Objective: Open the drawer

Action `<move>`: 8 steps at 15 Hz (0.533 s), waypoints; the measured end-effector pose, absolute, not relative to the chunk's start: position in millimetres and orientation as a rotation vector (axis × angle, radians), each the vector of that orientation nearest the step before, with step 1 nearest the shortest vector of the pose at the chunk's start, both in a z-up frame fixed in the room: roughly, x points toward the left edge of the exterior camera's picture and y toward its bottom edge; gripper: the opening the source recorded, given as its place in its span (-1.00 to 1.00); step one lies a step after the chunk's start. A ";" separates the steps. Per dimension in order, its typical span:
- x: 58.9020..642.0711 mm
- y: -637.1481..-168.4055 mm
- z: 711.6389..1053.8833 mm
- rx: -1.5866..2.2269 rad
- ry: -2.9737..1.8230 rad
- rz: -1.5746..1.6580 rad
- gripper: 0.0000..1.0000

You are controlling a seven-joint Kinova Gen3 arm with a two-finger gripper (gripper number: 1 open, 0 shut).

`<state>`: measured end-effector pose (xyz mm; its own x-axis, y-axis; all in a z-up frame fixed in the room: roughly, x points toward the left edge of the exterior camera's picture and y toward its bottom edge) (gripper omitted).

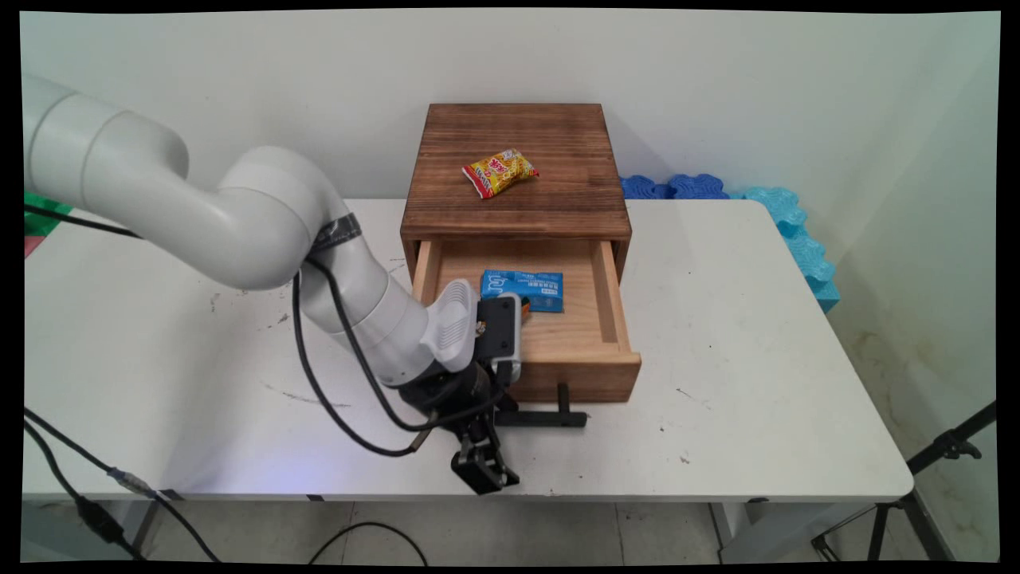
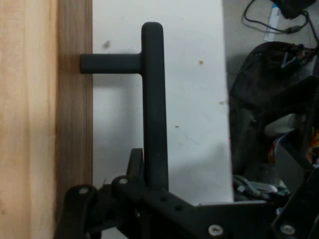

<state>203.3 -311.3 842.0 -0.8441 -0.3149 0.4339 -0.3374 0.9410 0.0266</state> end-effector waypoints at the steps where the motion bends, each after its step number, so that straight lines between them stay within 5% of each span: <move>1: 203.1 -308.7 842.6 0.469 -2.652 0.067 1.00; 8: 203.4 -282.2 849.2 0.462 -2.646 0.027 1.00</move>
<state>203.4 -282.2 849.2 -0.8419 -0.3173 0.4365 -0.3262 0.9436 0.0568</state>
